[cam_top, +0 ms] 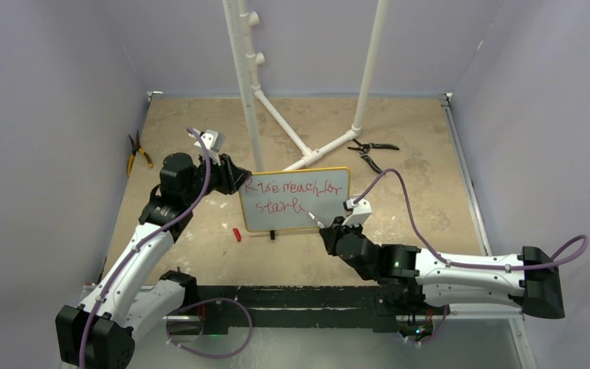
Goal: Write a sentence on the whiteboard
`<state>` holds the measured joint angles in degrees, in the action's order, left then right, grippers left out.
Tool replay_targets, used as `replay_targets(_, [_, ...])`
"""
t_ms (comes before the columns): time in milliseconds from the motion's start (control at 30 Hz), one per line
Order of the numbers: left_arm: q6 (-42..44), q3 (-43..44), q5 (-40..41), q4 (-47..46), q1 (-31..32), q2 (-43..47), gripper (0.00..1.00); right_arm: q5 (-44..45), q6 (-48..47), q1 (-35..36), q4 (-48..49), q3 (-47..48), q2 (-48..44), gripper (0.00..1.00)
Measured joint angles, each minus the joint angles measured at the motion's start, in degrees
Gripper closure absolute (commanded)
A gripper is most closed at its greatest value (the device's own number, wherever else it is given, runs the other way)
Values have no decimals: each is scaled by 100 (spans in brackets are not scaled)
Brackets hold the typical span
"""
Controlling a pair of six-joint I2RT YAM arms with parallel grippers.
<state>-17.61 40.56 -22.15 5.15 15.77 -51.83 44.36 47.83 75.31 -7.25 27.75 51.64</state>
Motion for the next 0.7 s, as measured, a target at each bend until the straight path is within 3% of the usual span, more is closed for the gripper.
replay_targets(700, [-37, 0, 0, 0, 0, 0, 69, 116, 234, 7, -264, 63, 79, 100])
